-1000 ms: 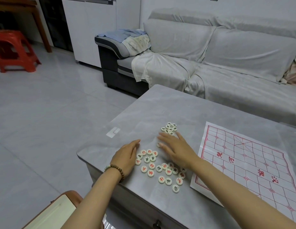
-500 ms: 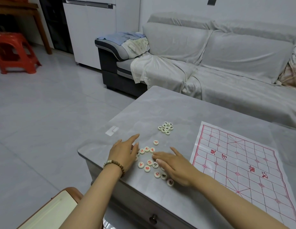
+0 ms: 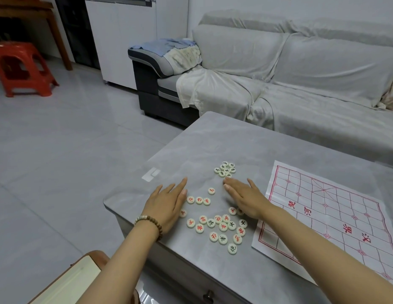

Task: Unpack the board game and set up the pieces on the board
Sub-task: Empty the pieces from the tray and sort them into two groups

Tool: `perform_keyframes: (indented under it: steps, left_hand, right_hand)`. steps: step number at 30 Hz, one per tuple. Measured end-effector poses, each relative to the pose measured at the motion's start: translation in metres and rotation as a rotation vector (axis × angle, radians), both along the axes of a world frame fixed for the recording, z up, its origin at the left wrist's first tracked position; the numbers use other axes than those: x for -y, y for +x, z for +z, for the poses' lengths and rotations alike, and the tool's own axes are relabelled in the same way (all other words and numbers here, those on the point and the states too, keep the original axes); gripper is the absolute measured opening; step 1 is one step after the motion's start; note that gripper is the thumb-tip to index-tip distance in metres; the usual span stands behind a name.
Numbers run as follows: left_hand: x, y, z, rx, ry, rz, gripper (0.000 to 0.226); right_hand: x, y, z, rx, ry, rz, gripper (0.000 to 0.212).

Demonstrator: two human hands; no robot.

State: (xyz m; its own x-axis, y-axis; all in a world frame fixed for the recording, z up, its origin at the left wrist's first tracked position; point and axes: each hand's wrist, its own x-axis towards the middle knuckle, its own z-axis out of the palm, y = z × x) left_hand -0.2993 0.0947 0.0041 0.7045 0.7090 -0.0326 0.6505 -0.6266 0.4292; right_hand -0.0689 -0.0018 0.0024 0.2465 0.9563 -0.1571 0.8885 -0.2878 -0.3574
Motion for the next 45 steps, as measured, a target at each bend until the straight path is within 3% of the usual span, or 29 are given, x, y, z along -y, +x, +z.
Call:
perform_keyframes:
  steps: [3,6,8,11,17,22,28,34,38,41,45]
  left_hand:
    - [-0.006,0.003,-0.008,0.117,-0.134,0.029,0.05]
    - [-0.009,0.001,-0.011,0.371,-0.337,0.145,0.049]
    - [-0.011,-0.003,-0.01,0.513,-0.357,0.273,0.049]
    - [-0.015,-0.008,-0.014,0.582,-0.356,0.345,0.049]
    - [-0.013,-0.004,-0.024,0.492,-0.338,0.298,0.058]
    - [-0.009,0.002,-0.023,0.362,-0.259,0.22,0.049]
    - [-0.005,0.001,-0.019,0.309,-0.254,0.153,0.045]
    - [0.011,0.004,-0.015,0.223,-0.27,0.047,0.046]
    - [0.018,0.006,-0.021,0.135,-0.18,-0.024,0.047]
    - [0.021,0.009,-0.023,0.076,-0.092,-0.111,0.045]
    - [0.029,0.018,-0.021,-0.046,0.042,-0.245,0.046]
  right_hand:
    - [-0.006,-0.008,-0.003,0.004,0.109,0.031,0.051]
    - [-0.006,-0.041,-0.003,-0.065,0.174,0.197,0.048]
    - [-0.01,-0.06,-0.003,-0.08,0.16,0.284,0.045]
    - [-0.023,-0.075,0.0,-0.081,0.119,0.346,0.045]
    - [-0.04,-0.078,-0.002,0.014,0.016,0.307,0.049]
    - [-0.043,-0.035,0.006,0.084,-0.02,0.051,0.05]
    - [-0.019,-0.027,0.008,-0.029,-0.057,0.061,0.055]
    - [-0.006,-0.069,0.01,-0.328,-0.171,0.139,0.058]
    - [0.009,-0.065,0.036,-0.424,-0.034,0.071,0.052]
    - [0.039,-0.053,0.04,-0.338,0.039,0.04,0.053]
    - [0.069,-0.05,0.021,-0.105,0.015,0.181,0.077]
